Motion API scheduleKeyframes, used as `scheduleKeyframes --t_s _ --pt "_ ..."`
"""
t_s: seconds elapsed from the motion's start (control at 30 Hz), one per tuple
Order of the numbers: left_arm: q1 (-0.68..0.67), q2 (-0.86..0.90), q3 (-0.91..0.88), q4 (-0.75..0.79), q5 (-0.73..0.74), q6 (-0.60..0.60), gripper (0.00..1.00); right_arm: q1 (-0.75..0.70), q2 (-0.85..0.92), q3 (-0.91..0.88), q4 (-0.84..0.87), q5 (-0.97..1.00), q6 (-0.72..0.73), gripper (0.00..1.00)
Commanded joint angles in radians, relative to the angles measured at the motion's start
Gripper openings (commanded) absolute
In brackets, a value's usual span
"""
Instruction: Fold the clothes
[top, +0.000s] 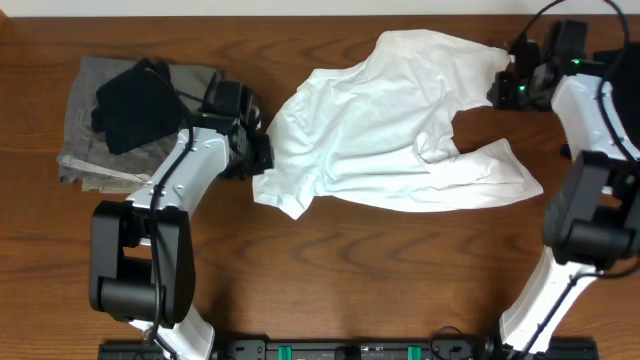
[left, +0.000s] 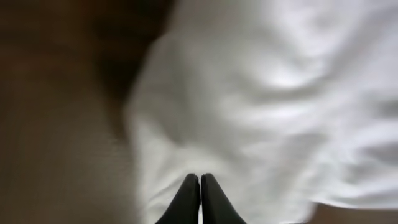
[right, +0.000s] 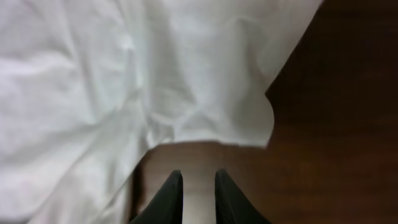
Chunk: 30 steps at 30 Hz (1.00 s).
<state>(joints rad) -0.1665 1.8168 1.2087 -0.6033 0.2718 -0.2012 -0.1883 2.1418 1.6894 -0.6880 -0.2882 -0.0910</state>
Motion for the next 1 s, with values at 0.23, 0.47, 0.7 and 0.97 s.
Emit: scheduleKeyframes --t_s 0.23,0.47,0.7,0.97 --pt "-0.06 0.026 0.113 0.435 0.187 0.09 0.06 -0.014 0.01 0.039 -0.024 0.105 0.031 0.44" --pt "-0.129 0.162 0.114 0.703 0.094 0.093 0.06 -0.043 0.01 0.038 -0.111 0.105 0.03 0.94" --pt "-0.138 0.316 0.141 0.803 0.036 0.104 0.06 -0.056 0.011 0.038 -0.135 0.105 0.031 0.99" --pt "-0.137 0.428 0.198 0.795 -0.141 0.153 0.06 -0.055 0.011 0.038 -0.135 0.105 0.031 0.99"
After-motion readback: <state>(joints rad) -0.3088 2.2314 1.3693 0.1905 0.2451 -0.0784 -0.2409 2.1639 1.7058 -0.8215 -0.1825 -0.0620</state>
